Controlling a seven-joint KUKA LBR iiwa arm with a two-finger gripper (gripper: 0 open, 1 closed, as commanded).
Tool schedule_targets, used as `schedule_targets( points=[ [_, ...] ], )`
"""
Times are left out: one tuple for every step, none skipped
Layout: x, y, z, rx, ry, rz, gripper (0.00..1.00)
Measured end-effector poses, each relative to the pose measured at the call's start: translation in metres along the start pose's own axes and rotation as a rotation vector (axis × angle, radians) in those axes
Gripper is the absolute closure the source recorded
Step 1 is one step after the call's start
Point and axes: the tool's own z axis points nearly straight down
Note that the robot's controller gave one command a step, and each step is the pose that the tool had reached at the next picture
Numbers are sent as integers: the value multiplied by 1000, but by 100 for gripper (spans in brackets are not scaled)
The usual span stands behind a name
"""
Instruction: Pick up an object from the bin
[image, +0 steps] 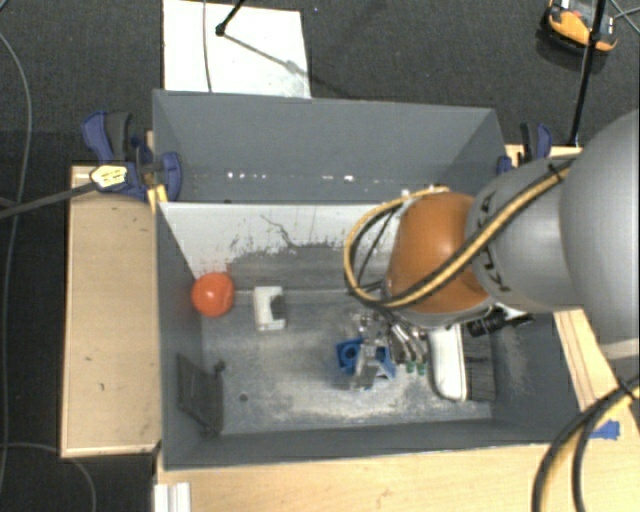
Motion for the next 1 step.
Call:
schedule_targets(
  points=[
    [-1, 0, -16, 0, -5, 0, 100]
  ],
)
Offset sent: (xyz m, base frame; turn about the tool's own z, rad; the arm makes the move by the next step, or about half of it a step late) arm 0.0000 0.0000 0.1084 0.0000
